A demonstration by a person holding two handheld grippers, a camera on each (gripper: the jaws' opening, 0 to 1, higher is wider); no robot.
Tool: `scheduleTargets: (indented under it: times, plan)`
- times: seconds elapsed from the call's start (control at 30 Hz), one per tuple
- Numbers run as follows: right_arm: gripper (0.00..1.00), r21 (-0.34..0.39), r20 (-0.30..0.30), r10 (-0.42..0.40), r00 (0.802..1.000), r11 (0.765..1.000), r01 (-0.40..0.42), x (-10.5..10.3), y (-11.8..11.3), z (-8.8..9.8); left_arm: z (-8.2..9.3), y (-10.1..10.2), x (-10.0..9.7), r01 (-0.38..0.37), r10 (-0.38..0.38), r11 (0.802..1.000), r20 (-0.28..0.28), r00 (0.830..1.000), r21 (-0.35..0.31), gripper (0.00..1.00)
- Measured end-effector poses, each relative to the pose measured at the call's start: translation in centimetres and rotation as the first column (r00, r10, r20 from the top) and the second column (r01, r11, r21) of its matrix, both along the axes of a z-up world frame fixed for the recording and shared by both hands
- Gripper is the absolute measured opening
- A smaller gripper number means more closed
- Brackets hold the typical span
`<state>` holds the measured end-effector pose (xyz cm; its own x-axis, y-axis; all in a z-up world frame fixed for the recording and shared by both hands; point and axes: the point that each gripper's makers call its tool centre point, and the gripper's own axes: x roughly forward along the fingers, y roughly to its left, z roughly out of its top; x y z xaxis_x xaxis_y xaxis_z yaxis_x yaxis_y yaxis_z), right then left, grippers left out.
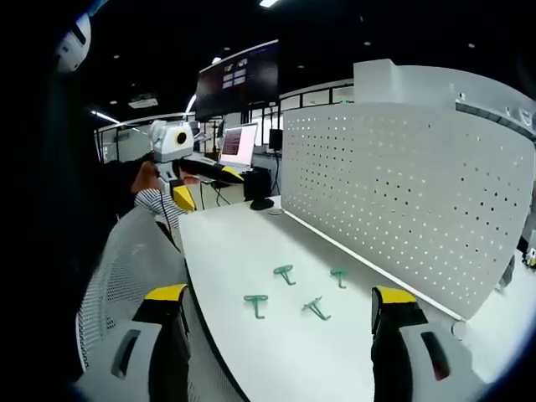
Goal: Insert the hook assembly into the mounting plate slot until the hook locks in place.
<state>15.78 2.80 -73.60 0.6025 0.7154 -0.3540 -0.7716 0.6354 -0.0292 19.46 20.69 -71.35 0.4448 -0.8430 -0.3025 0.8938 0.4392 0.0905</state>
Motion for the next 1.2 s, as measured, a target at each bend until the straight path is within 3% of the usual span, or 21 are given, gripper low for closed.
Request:
scheduleTargets:
  times: [0.5,0.8,1.0,1.2]
  plan:
    - [0.86,0.01,0.007,-0.002,1.0,1.0,0.001,0.1,-0.1,-0.1,2.3,-1.6,1.8,0.028,-0.029,0.999,0.063,0.998,0.027,0.71]
    - [0.86,0.012,0.012,0.003,1.0,1.0,-0.004,0.2,0.1,0.0,2.4,-2.8,3.9,0.029,-0.03,0.999,0.072,0.997,0.014,0.68]
    - [0.86,0.014,0.007,0.002,1.0,1.0,-0.002,0.0,0.2,-0.2,0.6,-3.6,5.5,0.0,0.0,1.0,0.029,1.0,0.021,0.62]
    - [0.85,0.023,0.001,-0.004,1.0,1.0,0.004,0.0,0.2,-0.5,-2.7,-4.1,6.1,-0.019,0.021,0.996,-0.021,1.0,0.091,0.57]
